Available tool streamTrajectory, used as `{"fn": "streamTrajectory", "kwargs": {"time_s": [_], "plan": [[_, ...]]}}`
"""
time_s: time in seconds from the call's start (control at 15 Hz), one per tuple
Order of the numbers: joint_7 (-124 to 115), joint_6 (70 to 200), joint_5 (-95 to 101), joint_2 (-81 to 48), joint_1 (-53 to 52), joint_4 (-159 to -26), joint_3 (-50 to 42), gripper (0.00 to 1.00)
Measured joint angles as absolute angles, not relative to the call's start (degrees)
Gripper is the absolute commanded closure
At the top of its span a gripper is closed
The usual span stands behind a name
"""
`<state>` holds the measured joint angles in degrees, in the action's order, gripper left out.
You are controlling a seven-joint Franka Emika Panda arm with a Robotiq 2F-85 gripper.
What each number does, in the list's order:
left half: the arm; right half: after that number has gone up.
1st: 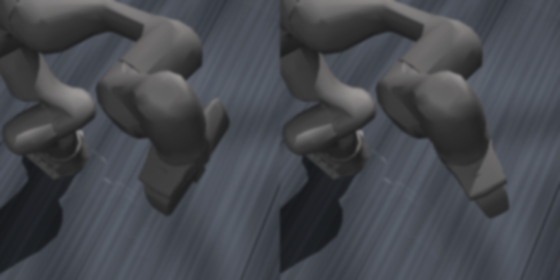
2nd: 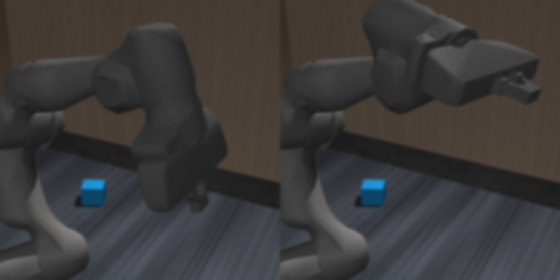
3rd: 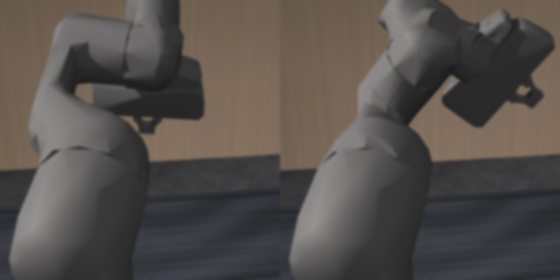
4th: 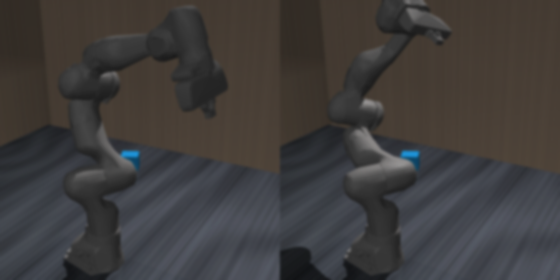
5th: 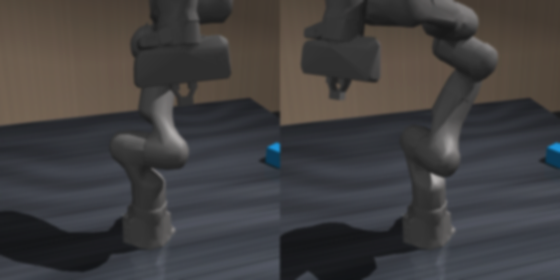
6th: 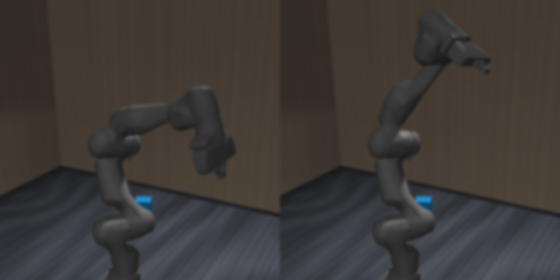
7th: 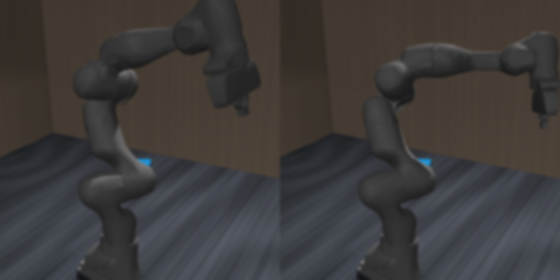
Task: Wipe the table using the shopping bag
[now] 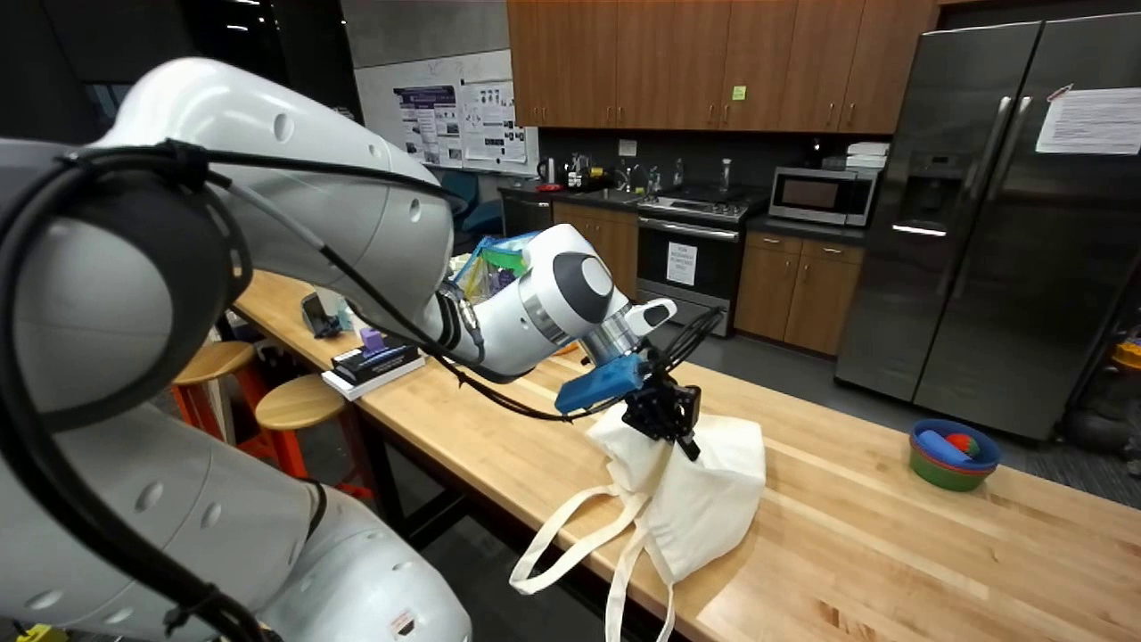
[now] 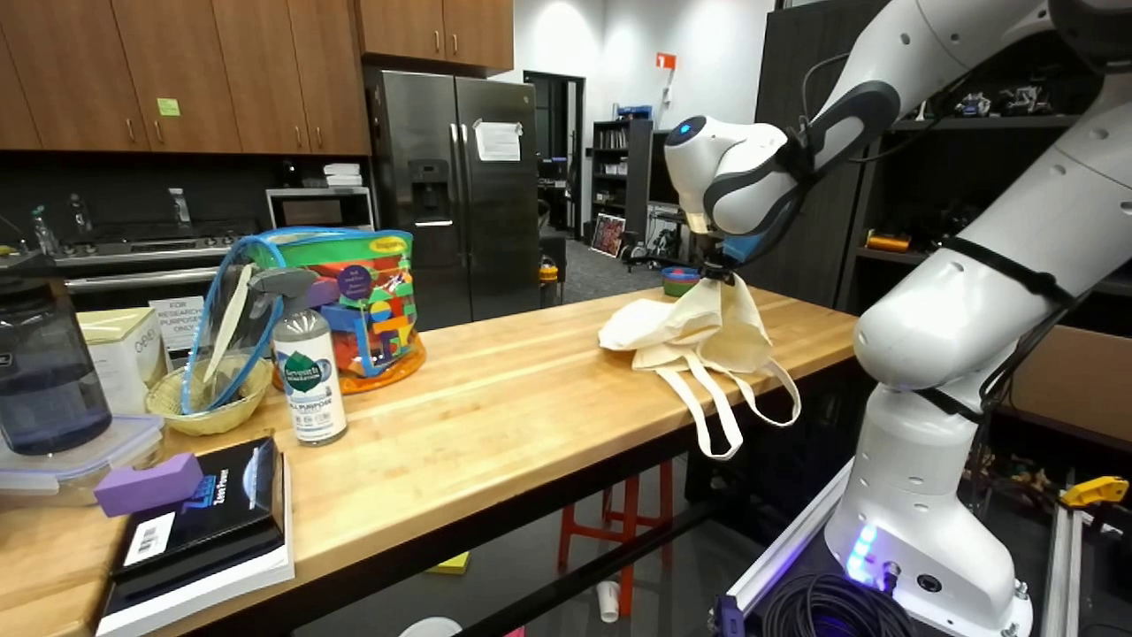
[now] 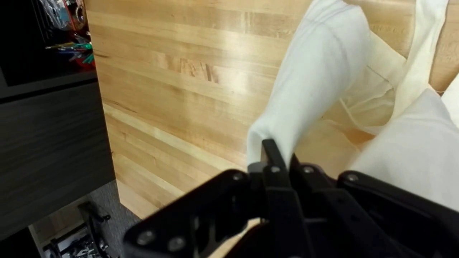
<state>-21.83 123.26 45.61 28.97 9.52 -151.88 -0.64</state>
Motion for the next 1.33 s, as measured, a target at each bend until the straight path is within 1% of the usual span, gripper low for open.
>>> {"fn": "streamTrajectory", "kwargs": {"time_s": [0.27, 0.67, 1.0, 1.07, 1.13, 1.2, 1.33], "plan": [[-20.7, 123.3, 45.6, 26.1, 8.5, -147.9, 0.3, 1.00], [-15.1, 122.7, 43.6, 16.7, 3.5, -136.3, 2.5, 1.00], [-13.1, 120.8, 43.6, 11.6, 1.9, -127.9, 3.4, 1.00], [-12.7, 120.5, 43.6, 11.3, 1.7, -127.0, 3.4, 0.91], [-12.5, 120.2, 43.6, 11.1, 1.6, -126.3, 3.4, 0.72], [-12.1, 119.7, 43.6, 11.1, 1.6, -125.8, 3.4, 0.95], [-12.1, 119.6, 43.6, 11.1, 1.5, -125.8, 3.4, 0.82]]}}
